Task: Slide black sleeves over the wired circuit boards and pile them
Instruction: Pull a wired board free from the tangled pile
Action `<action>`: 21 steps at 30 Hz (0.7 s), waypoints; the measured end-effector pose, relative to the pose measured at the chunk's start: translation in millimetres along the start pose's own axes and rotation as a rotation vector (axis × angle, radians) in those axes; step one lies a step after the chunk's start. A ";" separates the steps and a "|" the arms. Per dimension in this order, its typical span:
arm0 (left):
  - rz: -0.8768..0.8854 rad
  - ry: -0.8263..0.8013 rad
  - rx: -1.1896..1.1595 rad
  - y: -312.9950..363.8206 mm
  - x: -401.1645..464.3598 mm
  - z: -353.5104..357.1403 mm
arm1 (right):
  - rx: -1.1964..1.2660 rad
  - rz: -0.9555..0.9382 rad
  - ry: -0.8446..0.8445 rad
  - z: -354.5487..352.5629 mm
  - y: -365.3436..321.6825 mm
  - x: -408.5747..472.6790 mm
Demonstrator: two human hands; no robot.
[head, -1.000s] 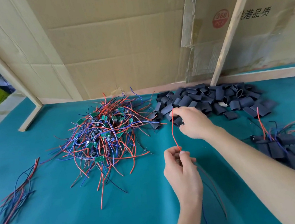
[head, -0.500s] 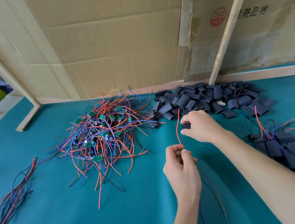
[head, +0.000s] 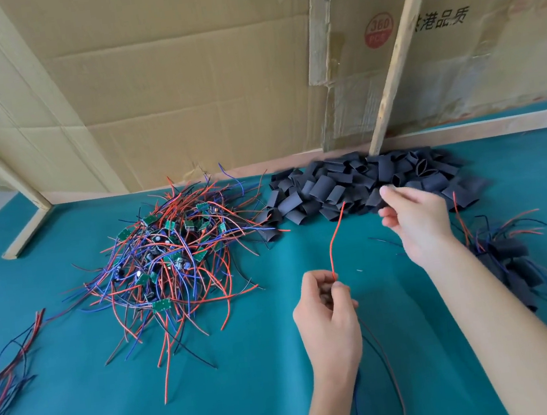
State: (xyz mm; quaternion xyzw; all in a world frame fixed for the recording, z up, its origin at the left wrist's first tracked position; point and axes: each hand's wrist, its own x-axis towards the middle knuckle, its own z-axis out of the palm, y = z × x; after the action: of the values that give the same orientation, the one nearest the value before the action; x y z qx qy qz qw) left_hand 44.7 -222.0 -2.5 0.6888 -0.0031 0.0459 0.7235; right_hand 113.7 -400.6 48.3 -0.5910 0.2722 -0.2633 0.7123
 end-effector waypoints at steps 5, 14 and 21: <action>0.002 -0.009 0.014 0.2 -0.6 1.0 | 0.028 0.038 -0.024 16.9 -13.2 6.4; 0.005 -0.016 0.018 3.0 -1.3 -0.3 | 0.105 0.147 -0.172 34.1 -10.7 -16.1; 0.005 -0.046 0.011 8.0 -3.0 0.5 | 0.102 0.148 -0.266 21.2 4.0 -54.7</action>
State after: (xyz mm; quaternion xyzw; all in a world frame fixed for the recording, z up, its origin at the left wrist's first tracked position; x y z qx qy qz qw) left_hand 41.2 -222.3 5.3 0.6935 -0.0214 0.0320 0.7195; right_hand 89.7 -347.1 51.8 -0.5621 0.2045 -0.1432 0.7885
